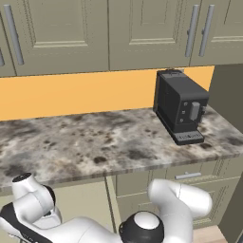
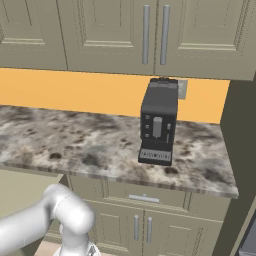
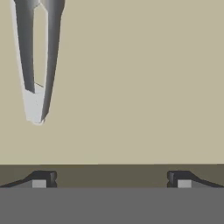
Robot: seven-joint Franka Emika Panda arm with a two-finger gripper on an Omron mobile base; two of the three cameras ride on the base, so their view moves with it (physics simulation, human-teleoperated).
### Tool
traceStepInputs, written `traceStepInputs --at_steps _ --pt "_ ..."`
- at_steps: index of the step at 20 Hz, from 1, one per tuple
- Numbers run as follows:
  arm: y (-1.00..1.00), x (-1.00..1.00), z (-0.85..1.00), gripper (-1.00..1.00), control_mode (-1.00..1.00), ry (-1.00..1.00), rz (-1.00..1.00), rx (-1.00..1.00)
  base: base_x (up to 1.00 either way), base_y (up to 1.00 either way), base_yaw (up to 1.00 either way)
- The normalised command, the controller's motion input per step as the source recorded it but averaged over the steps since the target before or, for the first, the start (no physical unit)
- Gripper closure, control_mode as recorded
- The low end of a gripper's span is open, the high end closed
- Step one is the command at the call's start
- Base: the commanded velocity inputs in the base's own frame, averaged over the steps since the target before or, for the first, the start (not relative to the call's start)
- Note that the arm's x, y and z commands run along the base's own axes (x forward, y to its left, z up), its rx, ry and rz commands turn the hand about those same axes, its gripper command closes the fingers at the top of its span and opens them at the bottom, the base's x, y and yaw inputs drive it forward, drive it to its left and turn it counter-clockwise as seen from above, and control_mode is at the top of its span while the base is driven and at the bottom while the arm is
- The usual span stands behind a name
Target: Take the tongs from the drawer on the left and place them on the dining counter next to the tray containing the kebab skewer.
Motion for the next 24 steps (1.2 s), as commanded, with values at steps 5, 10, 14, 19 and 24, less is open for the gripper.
traceStepInputs --at_steps 5,10,14,19,24 --pt "0.14 0.04 -0.04 -1.00 -1.00 0.00 -0.05 0.00 0.00 0.00 0.00" --pt "0.10 0.12 -0.15 -1.00 -1.00 0.00 -0.04 0.00 0.00 0.00 0.00" --pt "0.05 0.15 -0.26 -1.00 -1.00 -0.03 -0.01 0.00 0.00 0.00 0.00" --pt "0.16 0.09 -0.19 -1.00 -1.00 -0.06 -0.01 0.00 0.00 0.00 0.00" --pt "0.18 0.08 -0.12 -1.00 -1.00 -0.02 -0.02 0.00 0.00 0.00 0.00"
